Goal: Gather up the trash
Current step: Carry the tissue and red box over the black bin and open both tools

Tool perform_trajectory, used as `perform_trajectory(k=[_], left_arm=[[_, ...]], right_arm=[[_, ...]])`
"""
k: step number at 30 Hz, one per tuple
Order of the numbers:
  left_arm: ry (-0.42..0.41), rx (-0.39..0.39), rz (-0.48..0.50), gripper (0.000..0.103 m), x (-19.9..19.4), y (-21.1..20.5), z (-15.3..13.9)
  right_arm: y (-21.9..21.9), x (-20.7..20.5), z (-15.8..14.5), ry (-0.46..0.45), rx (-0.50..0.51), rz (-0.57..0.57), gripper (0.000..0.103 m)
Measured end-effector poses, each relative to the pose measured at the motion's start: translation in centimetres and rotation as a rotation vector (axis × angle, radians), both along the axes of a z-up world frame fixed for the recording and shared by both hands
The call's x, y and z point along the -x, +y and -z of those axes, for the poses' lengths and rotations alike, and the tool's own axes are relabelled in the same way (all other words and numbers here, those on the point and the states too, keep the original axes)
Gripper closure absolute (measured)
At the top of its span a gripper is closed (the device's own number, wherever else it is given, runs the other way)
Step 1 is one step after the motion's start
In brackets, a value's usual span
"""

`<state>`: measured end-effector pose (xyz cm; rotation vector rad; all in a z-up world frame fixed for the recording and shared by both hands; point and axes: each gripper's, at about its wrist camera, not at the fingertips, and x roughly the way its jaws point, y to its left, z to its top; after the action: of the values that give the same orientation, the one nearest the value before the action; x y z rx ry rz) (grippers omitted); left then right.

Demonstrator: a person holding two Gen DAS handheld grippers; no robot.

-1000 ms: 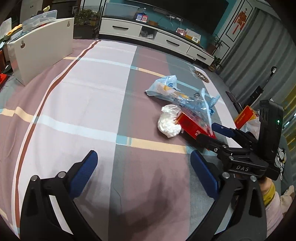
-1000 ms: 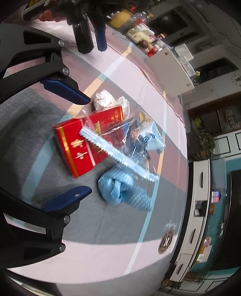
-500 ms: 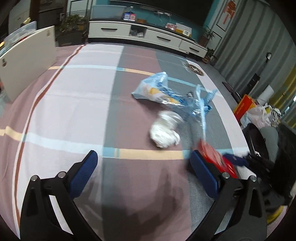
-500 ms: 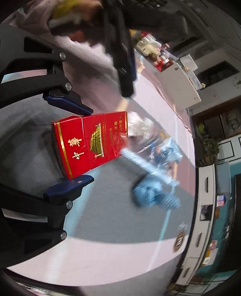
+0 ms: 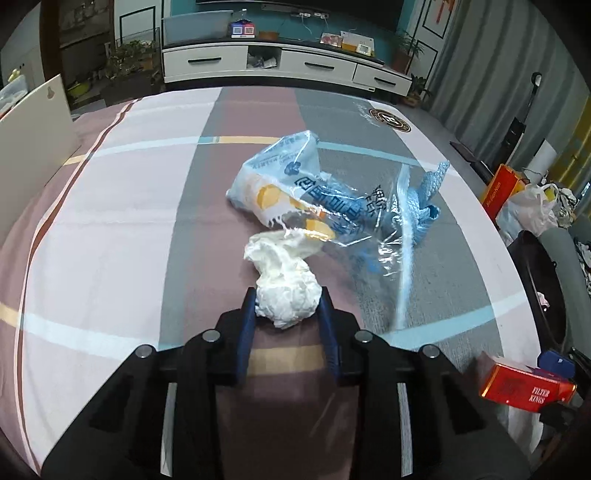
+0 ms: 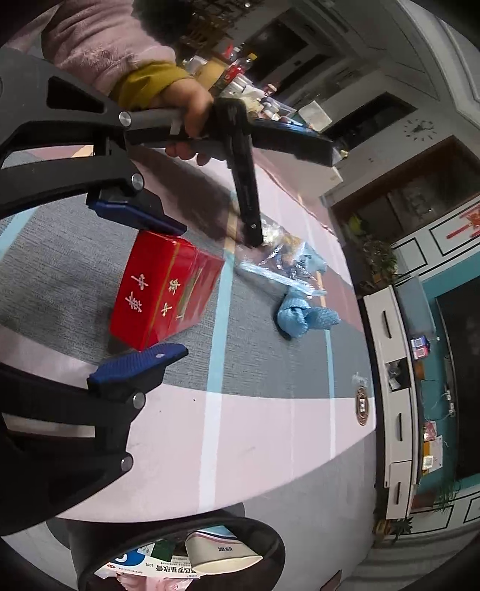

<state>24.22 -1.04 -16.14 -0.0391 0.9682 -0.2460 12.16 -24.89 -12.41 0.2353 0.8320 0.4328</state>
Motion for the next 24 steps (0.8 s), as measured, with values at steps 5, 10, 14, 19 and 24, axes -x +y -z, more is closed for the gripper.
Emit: perform_trajectory(k=[5, 10, 14, 19, 24], left_arm=[[-0.007, 0.012, -0.031, 0.073, 2.6, 1.6, -1.2], [-0.014, -0.003, -0.029, 0.073, 7.1, 2.5, -2.7], [-0.01, 0.02, -0.007, 0.073, 9.7, 2.4, -3.4], [-0.027, 0.048, 0.047, 0.073, 12.1, 0.8, -4.8], [-0.07, 0.049, 0.117, 0.073, 13.2, -1.8, -6.6]], right_arm=[[-0.2, 0.3, -0.1, -0.006, 0.009, 0.032, 0.044], [-0.3, 1.2, -0.6, -0.022, 0.007, 0.053, 0.044], [-0.9, 2.3, -1.6, -0.049, 0.003, 0.077, 0.044], [-1.9, 3.6, -3.1, -0.093, 0.005, 0.106, 0.044], [-3.4, 5.0, -4.2, -0.128, 0.003, 0.146, 0.044]])
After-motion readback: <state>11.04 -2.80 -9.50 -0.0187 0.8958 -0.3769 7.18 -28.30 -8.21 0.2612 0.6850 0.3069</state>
